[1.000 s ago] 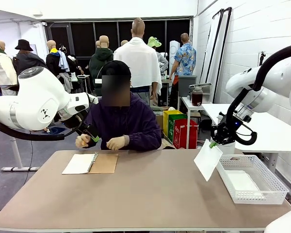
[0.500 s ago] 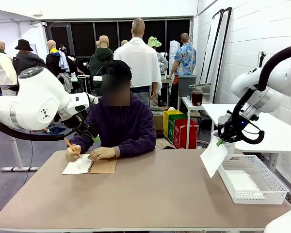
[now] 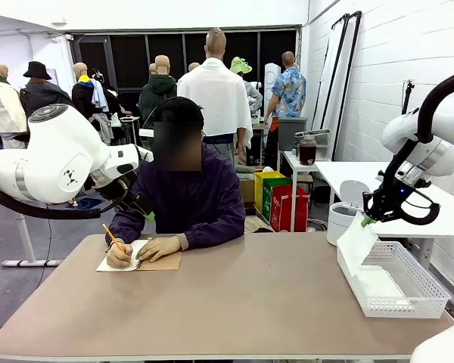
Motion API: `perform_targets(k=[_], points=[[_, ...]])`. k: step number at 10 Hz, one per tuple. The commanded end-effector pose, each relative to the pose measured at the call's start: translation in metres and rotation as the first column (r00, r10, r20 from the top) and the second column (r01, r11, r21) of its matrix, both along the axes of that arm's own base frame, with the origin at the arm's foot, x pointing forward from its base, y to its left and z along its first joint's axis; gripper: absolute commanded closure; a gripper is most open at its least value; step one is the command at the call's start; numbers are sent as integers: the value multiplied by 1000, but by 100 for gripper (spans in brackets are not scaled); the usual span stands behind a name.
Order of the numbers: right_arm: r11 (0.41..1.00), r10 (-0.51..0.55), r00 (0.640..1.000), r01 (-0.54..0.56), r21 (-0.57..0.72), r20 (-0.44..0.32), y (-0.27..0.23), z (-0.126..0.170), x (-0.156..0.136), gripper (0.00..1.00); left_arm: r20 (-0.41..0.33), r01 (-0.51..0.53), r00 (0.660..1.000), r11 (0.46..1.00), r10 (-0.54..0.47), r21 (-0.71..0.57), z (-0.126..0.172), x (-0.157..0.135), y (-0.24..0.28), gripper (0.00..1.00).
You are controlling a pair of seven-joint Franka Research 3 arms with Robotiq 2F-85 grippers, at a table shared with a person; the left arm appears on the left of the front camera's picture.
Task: Sort the paper based on its condition.
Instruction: If a person hands you a paper, place it in the Organizing basket , and if it's crumpled, put it in the Trash can.
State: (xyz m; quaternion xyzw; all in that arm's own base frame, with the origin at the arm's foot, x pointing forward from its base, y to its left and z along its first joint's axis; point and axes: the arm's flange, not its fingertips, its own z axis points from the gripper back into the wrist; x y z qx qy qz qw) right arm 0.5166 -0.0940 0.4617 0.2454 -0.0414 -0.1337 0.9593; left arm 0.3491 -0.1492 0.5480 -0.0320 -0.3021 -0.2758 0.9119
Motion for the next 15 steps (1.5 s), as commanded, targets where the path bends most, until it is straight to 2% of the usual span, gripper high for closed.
perform_targets(k=[1, 7, 11, 15], points=[[1000, 24, 999, -23, -12, 30, -10, -2, 8, 100, -2, 0, 1000, 1000, 0, -2, 0, 1, 1, 0], [994, 103, 993, -105, -28, -59, -16, -32, -7, 100, -2, 0, 1000, 1000, 0, -2, 0, 1, 1, 0], [980, 181, 982, -185, -71, -62, -29, -40, -7, 100, -2, 0, 1000, 1000, 0, -2, 0, 1, 1, 0], [983, 158, 985, -164, -86, -72, -34, -43, -6, 100, -2, 0, 1000, 1000, 0, -2, 0, 1, 1, 0]])
